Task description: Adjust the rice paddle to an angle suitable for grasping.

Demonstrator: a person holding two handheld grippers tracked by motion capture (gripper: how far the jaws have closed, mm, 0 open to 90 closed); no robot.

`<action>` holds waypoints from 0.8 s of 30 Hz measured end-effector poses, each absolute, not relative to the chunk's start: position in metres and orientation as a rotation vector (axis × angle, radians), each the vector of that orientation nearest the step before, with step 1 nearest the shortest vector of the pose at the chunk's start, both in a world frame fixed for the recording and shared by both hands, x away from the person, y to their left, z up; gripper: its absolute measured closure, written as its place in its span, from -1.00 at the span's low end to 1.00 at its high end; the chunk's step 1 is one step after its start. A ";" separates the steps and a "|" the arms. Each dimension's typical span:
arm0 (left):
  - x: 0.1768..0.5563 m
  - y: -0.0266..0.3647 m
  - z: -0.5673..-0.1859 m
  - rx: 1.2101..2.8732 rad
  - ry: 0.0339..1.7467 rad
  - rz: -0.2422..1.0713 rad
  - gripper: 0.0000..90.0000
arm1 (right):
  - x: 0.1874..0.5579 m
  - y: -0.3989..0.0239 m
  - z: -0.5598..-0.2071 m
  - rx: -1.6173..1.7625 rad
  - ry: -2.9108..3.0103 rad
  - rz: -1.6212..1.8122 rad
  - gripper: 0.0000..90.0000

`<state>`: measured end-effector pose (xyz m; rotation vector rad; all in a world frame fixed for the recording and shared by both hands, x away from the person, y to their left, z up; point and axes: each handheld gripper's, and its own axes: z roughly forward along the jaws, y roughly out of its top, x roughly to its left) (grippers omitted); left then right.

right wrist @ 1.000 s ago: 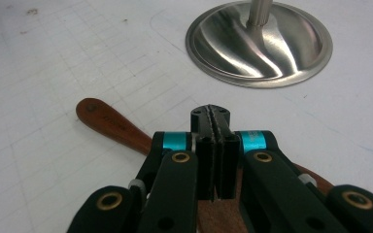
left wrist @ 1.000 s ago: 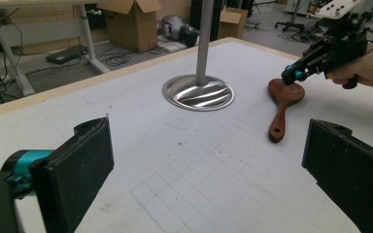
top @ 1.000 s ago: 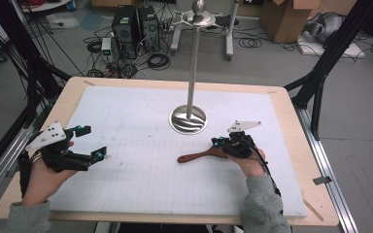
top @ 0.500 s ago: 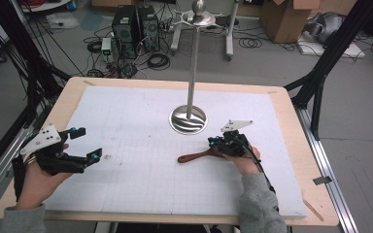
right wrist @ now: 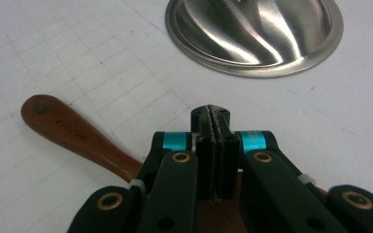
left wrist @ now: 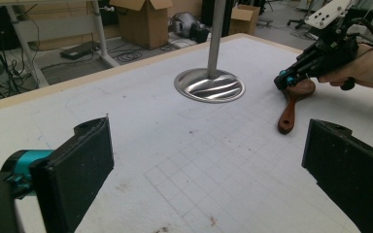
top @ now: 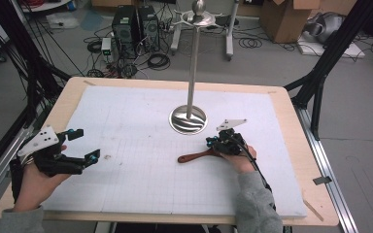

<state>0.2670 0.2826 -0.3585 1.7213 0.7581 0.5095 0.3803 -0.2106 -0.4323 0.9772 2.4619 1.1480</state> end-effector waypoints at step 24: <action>0.266 0.283 -0.361 1.725 0.764 0.503 -0.89 | 0.393 -0.215 -0.438 1.045 2.451 1.120 0.99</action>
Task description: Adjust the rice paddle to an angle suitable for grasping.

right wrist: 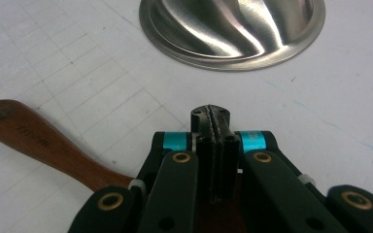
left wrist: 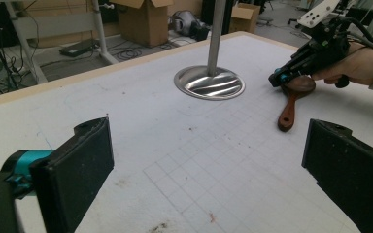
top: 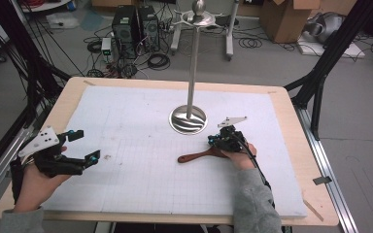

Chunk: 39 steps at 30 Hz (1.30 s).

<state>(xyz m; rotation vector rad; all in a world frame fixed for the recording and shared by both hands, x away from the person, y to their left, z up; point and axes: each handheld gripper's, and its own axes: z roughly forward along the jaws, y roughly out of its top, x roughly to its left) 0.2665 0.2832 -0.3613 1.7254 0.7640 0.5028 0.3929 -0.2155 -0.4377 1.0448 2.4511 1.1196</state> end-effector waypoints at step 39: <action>0.270 0.280 -0.364 1.739 0.763 0.487 -0.89 | 0.396 -0.220 -0.438 1.101 2.479 1.025 0.99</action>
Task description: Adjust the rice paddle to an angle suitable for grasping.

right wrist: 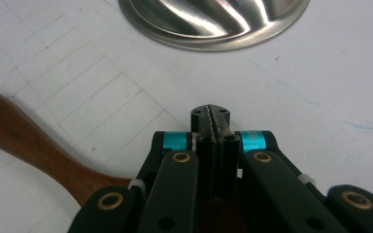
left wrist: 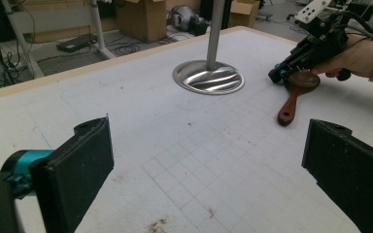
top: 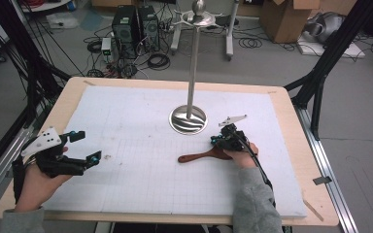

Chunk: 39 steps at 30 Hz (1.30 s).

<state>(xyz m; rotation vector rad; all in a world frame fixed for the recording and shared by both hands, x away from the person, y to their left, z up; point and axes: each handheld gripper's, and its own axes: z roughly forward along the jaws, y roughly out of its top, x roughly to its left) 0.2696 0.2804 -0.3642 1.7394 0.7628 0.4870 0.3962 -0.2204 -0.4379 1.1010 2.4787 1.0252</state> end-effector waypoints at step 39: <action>0.303 0.235 -0.367 1.792 0.662 0.392 -0.89 | 0.356 -0.233 -0.437 1.051 2.582 1.067 0.99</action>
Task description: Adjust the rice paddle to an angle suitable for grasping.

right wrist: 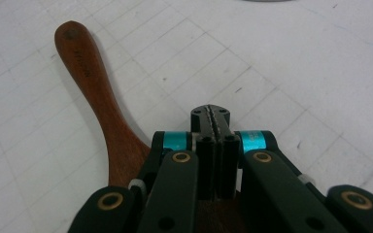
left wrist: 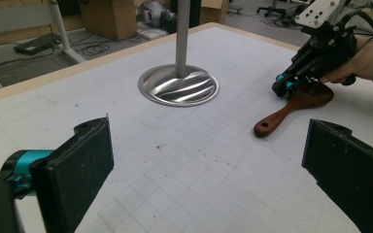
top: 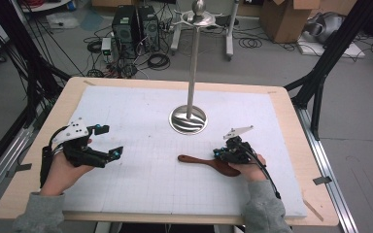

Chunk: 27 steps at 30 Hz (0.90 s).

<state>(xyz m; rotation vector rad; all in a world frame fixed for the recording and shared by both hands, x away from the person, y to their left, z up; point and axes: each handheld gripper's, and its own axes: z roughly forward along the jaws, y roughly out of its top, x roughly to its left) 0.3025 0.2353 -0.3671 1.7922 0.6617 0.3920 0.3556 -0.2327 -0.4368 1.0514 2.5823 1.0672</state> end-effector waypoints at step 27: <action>0.314 0.215 -0.366 1.796 0.611 0.363 -0.89 | 0.332 -0.222 -0.433 1.006 2.672 1.033 0.99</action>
